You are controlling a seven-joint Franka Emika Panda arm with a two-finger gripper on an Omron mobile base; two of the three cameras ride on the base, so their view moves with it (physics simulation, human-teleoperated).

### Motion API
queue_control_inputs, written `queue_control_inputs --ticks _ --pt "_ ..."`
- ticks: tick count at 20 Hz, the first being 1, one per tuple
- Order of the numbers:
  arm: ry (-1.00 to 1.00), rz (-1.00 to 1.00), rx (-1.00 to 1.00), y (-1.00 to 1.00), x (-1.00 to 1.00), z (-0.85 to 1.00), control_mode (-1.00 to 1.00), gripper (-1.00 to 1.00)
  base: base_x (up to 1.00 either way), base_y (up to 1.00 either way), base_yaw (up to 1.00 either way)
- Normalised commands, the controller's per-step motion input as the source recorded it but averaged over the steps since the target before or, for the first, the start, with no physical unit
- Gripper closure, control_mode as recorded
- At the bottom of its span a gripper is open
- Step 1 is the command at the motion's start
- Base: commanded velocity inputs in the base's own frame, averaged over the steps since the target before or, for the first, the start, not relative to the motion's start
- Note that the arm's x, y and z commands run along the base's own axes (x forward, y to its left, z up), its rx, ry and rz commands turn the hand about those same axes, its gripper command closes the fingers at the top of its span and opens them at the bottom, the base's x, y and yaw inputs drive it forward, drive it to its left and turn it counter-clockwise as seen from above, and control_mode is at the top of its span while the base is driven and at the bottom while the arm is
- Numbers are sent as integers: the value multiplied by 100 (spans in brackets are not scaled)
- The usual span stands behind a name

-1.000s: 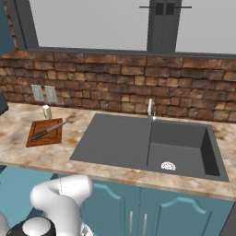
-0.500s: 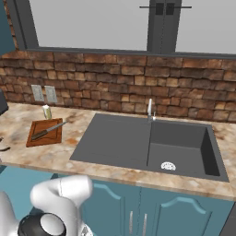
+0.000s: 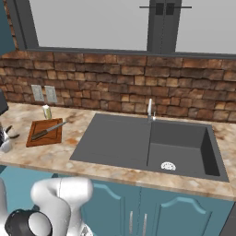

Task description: Open the drawer on the left and place the cutting tools on the cutting board.

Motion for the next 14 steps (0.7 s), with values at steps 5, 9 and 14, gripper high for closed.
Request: queue_control_inputs --ticks 5,9,14 --pt "0 0 6 -38 100 5 -100 100 0 0 0" --pt "10 0 0 0 100 0 -100 100 0 0 0" --pt "14 0 0 15 100 0 -100 100 0 0 0"
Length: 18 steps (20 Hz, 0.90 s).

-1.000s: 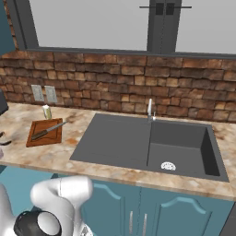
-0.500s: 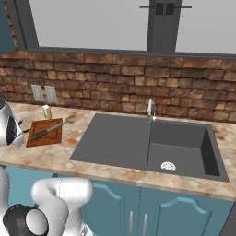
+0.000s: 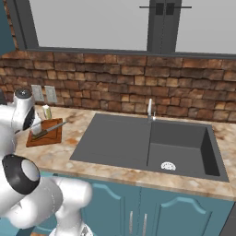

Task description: Open the drawer on the left and place the cutting tools on the cutting board.

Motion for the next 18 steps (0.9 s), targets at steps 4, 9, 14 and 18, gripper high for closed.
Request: queue_control_inputs --ticks 4,9,14,18 --pt "16 0 -1 14 90 0 -100 100 0 0 0" --pt "4 0 -11 10 43 0 -100 100 0 0 0" --pt "0 0 -11 10 50 -13 -100 100 0 0 0" --pt "0 0 -10 10 31 -33 -100 100 0 0 0"
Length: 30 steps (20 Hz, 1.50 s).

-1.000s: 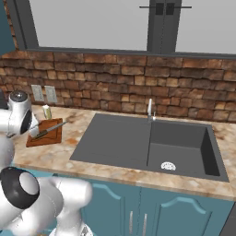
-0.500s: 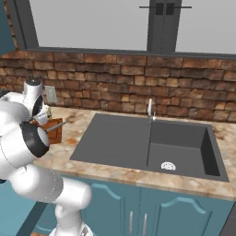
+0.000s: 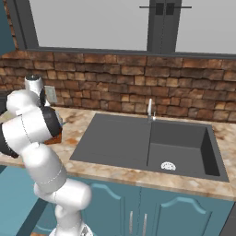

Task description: Open the drawer on the left and place the cutting tools on the cutting board.

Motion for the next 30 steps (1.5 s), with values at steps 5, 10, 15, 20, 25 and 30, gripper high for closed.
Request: queue_control_inputs --ticks 5,10,15,20,25,30 --pt "0 0 -8 16 9 -42 -100 100 0 0 0" --pt "0 0 0 11 10 -27 -100 100 0 0 0" --pt "0 0 0 0 21 -36 -100 100 0 0 0" --pt "-1 -3 0 3 35 -15 -100 100 0 0 0" --pt "-1 -7 0 19 41 -9 -100 -100 0 0 0" --pt "0 -3 0 12 19 -1 -100 -100 0 0 0"
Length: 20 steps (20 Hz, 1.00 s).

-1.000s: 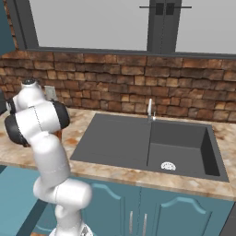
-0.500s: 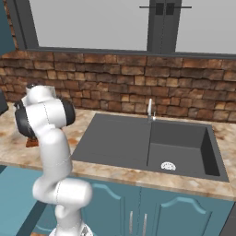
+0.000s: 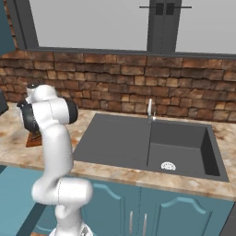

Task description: Open the drawer on the left and place the cutting tools on the cutting board.

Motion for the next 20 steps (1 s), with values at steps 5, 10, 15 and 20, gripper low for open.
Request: queue_control_inputs --ticks 5,10,15,20 --pt "0 -1 0 -9 -23 5 -100 -100 0 0 0" --pt "-13 -1 0 -94 -100 45 -100 -100 0 0 0" --pt "-21 0 0 -100 -100 64 -100 -100 0 0 0" --pt "-35 -1 14 -98 -96 28 -100 -100 0 0 0"
